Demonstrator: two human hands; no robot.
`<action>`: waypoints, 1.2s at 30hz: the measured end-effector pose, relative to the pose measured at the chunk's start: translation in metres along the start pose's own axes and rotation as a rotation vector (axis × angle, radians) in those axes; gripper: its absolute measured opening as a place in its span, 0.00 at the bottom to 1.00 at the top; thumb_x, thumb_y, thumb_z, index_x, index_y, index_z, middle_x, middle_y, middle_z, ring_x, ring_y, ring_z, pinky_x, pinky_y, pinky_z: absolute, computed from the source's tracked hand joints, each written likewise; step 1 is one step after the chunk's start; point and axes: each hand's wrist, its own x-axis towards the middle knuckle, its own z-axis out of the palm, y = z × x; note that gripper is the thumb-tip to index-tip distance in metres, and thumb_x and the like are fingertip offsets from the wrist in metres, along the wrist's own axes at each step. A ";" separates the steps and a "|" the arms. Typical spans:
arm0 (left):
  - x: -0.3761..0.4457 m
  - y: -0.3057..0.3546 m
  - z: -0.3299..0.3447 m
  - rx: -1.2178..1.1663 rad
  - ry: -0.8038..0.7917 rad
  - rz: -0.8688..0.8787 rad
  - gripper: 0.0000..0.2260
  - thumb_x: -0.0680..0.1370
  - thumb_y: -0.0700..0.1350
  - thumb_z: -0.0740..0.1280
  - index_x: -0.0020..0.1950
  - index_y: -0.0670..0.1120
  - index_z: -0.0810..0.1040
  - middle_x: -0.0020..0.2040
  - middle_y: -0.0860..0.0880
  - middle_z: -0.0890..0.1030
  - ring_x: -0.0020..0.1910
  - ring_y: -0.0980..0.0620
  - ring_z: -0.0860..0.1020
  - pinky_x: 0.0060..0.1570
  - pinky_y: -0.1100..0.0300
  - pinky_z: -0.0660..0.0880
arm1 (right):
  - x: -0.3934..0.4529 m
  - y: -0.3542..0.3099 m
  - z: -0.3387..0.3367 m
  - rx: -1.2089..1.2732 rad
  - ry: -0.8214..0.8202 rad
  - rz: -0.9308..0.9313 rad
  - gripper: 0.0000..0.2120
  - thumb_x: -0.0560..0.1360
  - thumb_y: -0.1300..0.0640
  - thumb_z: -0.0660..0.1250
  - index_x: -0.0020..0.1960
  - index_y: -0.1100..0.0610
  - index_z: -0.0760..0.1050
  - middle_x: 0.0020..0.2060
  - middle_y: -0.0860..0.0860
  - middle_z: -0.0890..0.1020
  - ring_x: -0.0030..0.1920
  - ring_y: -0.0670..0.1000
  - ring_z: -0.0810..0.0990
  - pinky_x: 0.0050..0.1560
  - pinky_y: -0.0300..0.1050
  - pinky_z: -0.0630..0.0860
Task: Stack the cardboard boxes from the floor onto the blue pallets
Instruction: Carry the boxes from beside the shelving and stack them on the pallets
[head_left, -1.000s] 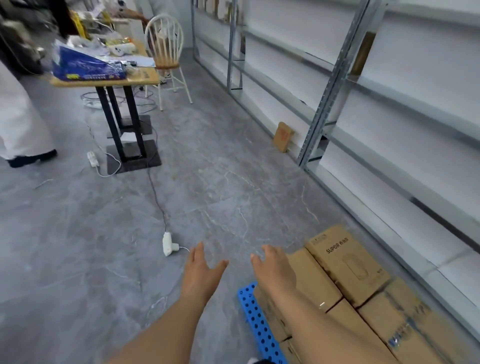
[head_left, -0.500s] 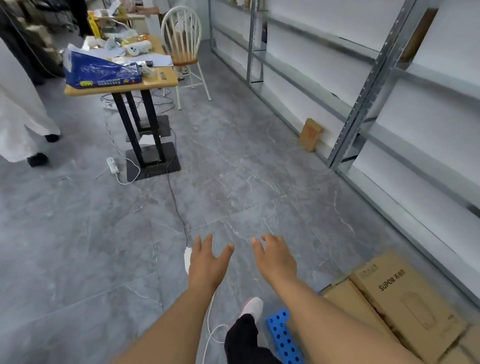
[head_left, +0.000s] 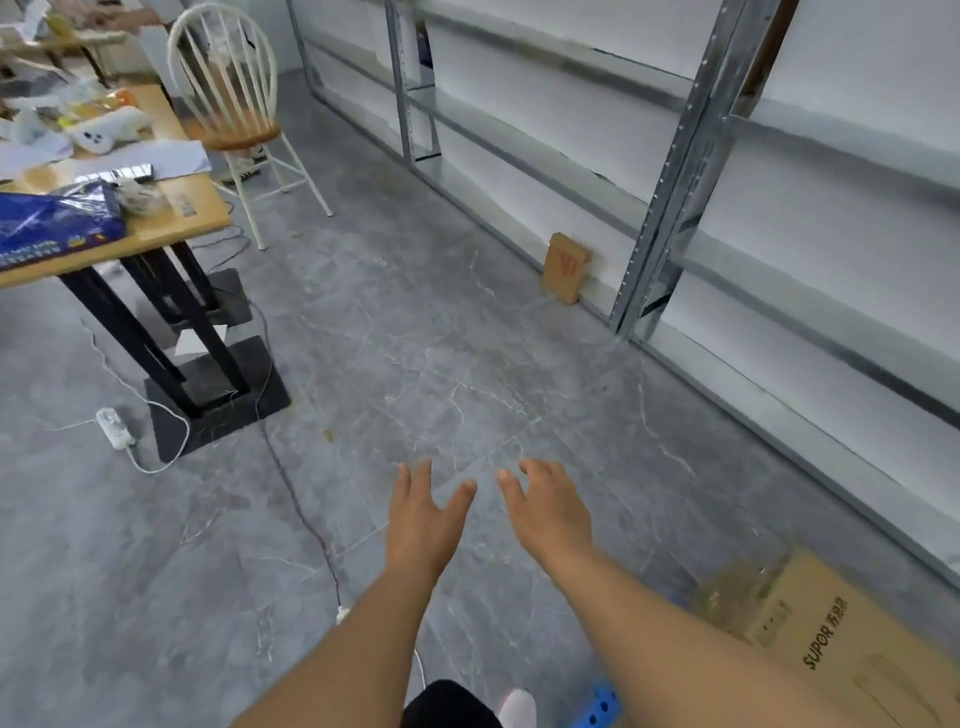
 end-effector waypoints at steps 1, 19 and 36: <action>0.009 0.003 0.000 -0.003 -0.011 -0.001 0.33 0.76 0.59 0.63 0.76 0.48 0.55 0.78 0.48 0.49 0.76 0.51 0.48 0.72 0.54 0.52 | 0.008 -0.002 0.000 0.000 -0.002 0.005 0.24 0.79 0.41 0.52 0.68 0.53 0.67 0.66 0.52 0.69 0.63 0.53 0.71 0.61 0.48 0.69; 0.300 0.102 -0.041 0.032 -0.108 0.031 0.34 0.76 0.58 0.63 0.77 0.48 0.53 0.77 0.48 0.54 0.76 0.49 0.53 0.73 0.52 0.53 | 0.288 -0.116 -0.031 0.048 0.039 0.079 0.24 0.79 0.41 0.53 0.69 0.54 0.65 0.66 0.51 0.69 0.63 0.52 0.71 0.60 0.48 0.69; 0.565 0.254 0.026 0.096 -0.191 0.150 0.35 0.77 0.59 0.62 0.77 0.50 0.48 0.77 0.48 0.54 0.76 0.48 0.53 0.72 0.52 0.54 | 0.567 -0.119 -0.099 0.158 0.175 0.249 0.24 0.79 0.43 0.54 0.70 0.54 0.64 0.67 0.55 0.70 0.66 0.55 0.69 0.61 0.51 0.67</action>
